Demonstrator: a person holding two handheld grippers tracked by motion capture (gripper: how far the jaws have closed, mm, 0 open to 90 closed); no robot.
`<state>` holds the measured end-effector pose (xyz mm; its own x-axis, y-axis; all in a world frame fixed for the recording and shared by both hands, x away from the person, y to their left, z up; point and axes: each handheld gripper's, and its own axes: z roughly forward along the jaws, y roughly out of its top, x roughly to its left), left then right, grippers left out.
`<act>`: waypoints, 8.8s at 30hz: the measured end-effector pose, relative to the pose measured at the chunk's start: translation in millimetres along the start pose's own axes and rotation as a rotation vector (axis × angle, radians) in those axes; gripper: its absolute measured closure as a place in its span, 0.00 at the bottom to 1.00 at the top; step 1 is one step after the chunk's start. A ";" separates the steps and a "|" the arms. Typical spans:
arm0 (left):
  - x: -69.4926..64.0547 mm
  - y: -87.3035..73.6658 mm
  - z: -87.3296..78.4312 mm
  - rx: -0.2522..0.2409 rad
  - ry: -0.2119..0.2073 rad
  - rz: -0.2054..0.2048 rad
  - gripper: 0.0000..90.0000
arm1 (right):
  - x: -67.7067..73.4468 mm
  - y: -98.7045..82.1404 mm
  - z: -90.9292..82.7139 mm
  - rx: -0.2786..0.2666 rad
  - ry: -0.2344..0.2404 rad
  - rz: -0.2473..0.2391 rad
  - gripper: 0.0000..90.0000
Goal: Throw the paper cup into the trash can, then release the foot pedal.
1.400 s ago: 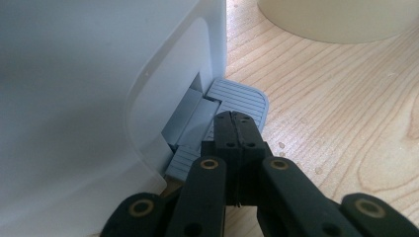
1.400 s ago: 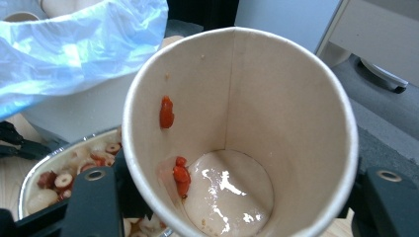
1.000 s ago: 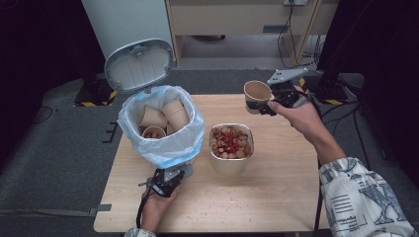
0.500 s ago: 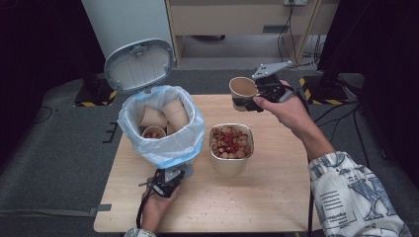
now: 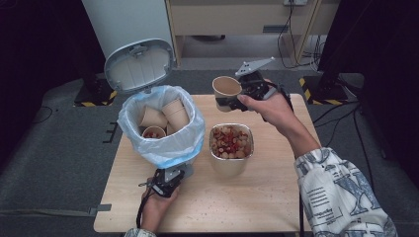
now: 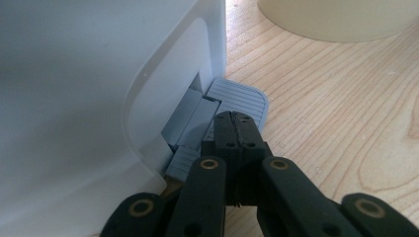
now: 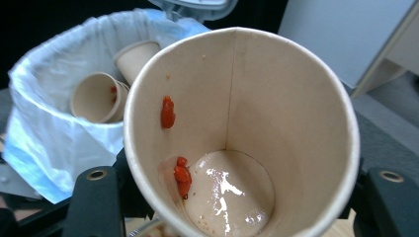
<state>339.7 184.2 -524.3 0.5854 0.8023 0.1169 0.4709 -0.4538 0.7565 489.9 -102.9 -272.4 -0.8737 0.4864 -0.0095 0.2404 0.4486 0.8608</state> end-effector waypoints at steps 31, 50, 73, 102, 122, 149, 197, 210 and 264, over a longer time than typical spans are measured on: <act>0.1 -0.1 -0.1 -0.001 0.000 -0.003 1.00 | 39.7 35.5 38.0 -0.035 0.097 -0.018 0.37; 0.0 0.3 0.0 0.001 0.000 0.004 1.00 | 69.7 60.9 72.7 -0.034 0.124 -0.061 0.37; 0.2 0.0 0.1 -0.001 -0.003 0.001 1.00 | 88.5 64.8 107.5 0.000 0.151 -0.075 0.36; 0.4 -0.1 0.1 -0.003 -0.007 0.000 1.00 | 109.9 51.0 143.8 0.100 0.219 -0.074 0.20; 0.2 0.1 0.1 -0.001 -0.006 0.003 1.00 | 99.6 50.4 129.1 0.028 0.179 -0.045 0.16; 0.2 -0.1 0.0 -0.002 -0.006 0.001 1.00 | 80.3 48.6 108.4 -0.053 0.065 0.031 0.08; 0.4 -0.3 -0.1 -0.003 -0.007 -0.003 1.00 | 26.2 8.9 54.9 -0.054 -0.104 0.088 0.11; 0.5 -0.4 -0.1 -0.003 -0.007 -0.004 1.00 | 11.4 -7.1 39.6 -0.045 -0.135 0.108 0.11; 11.6 -11.5 -59.1 -0.130 -0.041 -0.176 0.44 | -65.9 -124.4 -44.1 -0.016 -0.417 0.308 0.08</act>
<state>302.1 221.6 -493.6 0.5294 0.8470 -0.0489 0.4805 -0.2518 0.8401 498.9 -223.9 -356.5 -0.5203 0.8527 0.0463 0.4506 0.2281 0.8631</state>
